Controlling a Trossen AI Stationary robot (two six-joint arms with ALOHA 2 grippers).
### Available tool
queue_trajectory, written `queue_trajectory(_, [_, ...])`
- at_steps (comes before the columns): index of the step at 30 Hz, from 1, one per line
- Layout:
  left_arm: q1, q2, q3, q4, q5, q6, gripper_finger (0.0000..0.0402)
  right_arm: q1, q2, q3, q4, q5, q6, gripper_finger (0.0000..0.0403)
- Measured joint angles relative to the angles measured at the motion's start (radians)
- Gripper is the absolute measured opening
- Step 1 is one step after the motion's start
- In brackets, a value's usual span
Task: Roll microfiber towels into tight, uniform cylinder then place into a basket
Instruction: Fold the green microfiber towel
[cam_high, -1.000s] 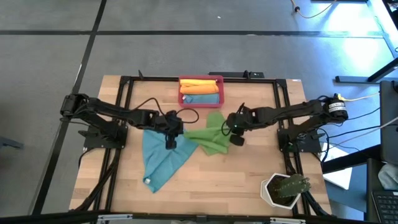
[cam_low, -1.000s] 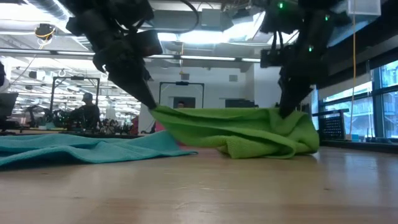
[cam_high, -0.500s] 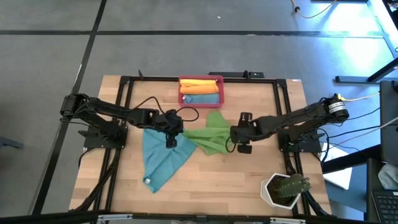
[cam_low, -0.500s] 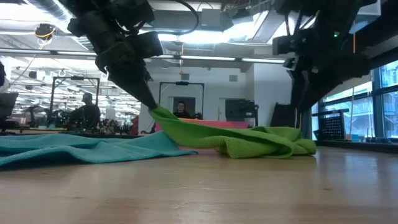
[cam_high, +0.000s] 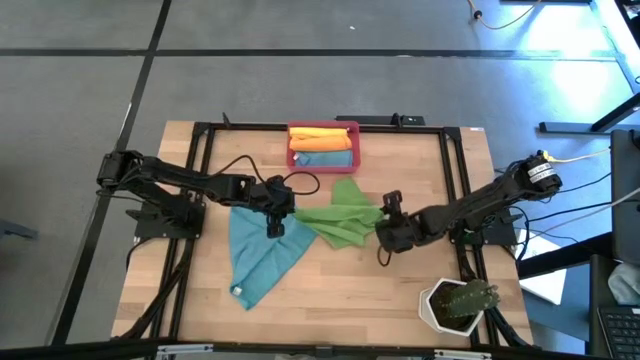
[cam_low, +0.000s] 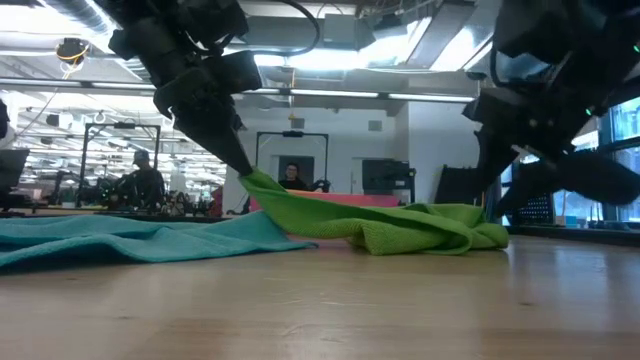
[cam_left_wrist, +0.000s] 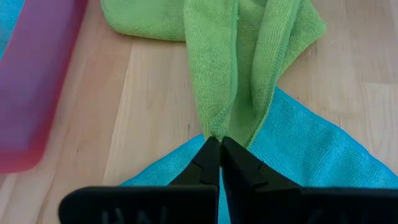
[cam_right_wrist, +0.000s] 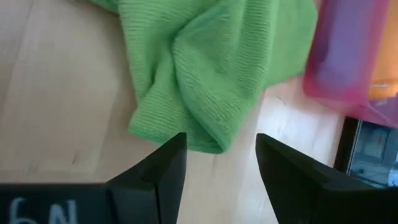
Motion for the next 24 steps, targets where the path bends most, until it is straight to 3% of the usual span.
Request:
queue_trajectory(5, [0.000, 0.000, 0.000, 0.000, 0.000, 0.000, 0.0000, 0.000, 0.000, -0.089, 0.167, 0.005, -0.102, 0.0193])
queue_trajectory(8, [0.000, 0.000, 0.000, 0.000, 0.000, 0.000, 0.0000, 0.000, 0.000, -0.124, 0.261, 0.063, -0.144, 0.0193])
queue_trajectory(24, [0.000, 0.000, 0.000, 0.000, 0.000, 0.000, 0.0000, -0.011, 0.000, -0.132, 0.544, 0.099, -0.251, 0.0193])
